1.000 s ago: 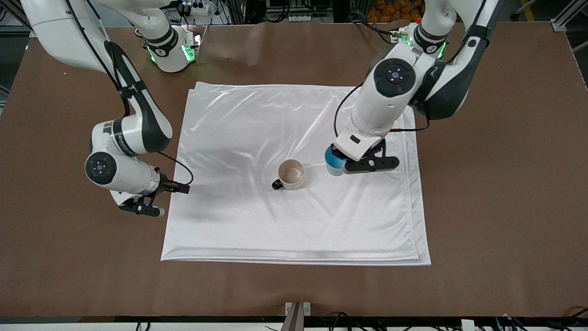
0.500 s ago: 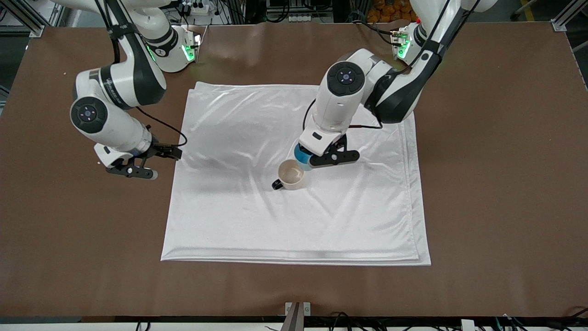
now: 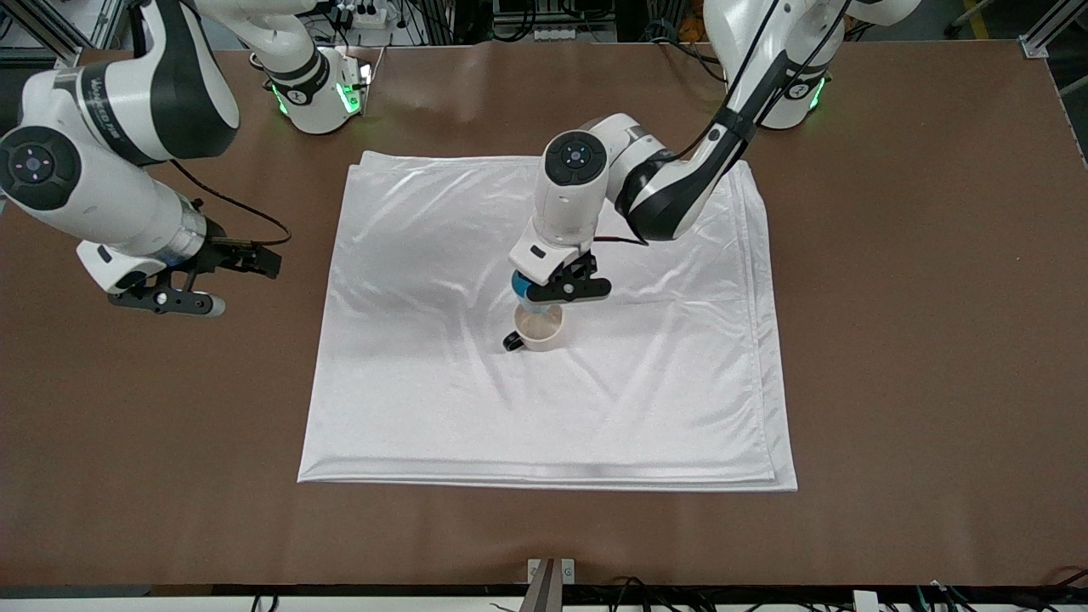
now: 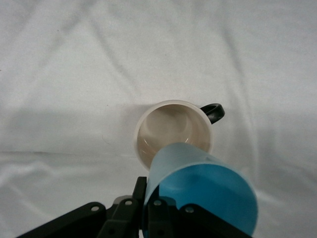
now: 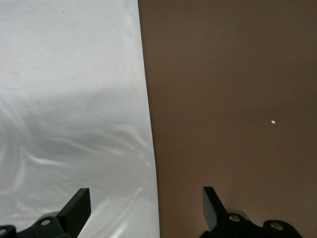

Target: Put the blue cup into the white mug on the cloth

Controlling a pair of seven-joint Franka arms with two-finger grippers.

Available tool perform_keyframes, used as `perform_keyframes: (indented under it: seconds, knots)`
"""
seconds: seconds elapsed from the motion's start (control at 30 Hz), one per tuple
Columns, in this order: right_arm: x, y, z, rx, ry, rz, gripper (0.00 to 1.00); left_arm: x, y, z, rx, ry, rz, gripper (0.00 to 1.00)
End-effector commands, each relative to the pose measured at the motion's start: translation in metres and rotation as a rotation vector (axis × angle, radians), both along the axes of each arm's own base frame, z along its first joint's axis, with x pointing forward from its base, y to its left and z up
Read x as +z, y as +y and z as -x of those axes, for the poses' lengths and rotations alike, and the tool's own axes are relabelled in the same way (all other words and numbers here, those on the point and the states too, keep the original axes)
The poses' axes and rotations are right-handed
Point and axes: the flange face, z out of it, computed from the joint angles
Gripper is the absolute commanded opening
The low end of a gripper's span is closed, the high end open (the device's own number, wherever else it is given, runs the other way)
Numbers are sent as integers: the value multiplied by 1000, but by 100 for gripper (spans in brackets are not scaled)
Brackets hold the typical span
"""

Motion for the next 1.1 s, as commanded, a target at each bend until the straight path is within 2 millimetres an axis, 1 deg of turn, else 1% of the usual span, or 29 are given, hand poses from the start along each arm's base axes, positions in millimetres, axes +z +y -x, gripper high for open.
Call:
perform_keyframes:
  seconds: [0.0,0.1,0.17,0.4,0.47,0.53,0.67,0.8,0.83,0.87,0.9,1.03,1.07]
  knots:
    - [40,-1,-2,10,30,6,100,-4,-4,-7,15,-28,-14,0]
    - [73,-2,-1,22,34,4,100,-9,-3,-9,17,-25,-16,0]
    - [84,-4,-1,31,37,2,100,-10,-4,-9,17,-30,-10,0]
    - [88,-19,-2,69,42,-37,100,-26,-7,-11,14,-29,-2,0]
    - [94,-24,-3,65,33,-72,100,-30,-7,-11,11,-30,-7,0]
    - [98,-25,-4,59,26,-101,100,-35,-6,-12,12,-25,-10,0]
    - [106,-25,-6,57,9,-111,100,-38,-5,-15,15,-28,-9,0]
    - [106,-22,-8,62,-6,-113,100,-42,-5,-15,12,-24,-12,1]
    - [108,-18,-9,66,-12,-112,100,-42,-5,-15,11,-25,-13,27]
    - [110,-15,-9,68,-20,-112,100,-41,-5,-15,8,-29,-15,74]
    - [112,-13,-10,70,-32,-114,100,-41,-6,-14,1,-34,-19,100]
    - [116,-8,-15,76,-75,-112,100,-37,-5,-16,-6,-53,-28,100]
    - [116,-9,-15,73,-77,-115,100,-33,-4,-17,-4,-57,-24,100]
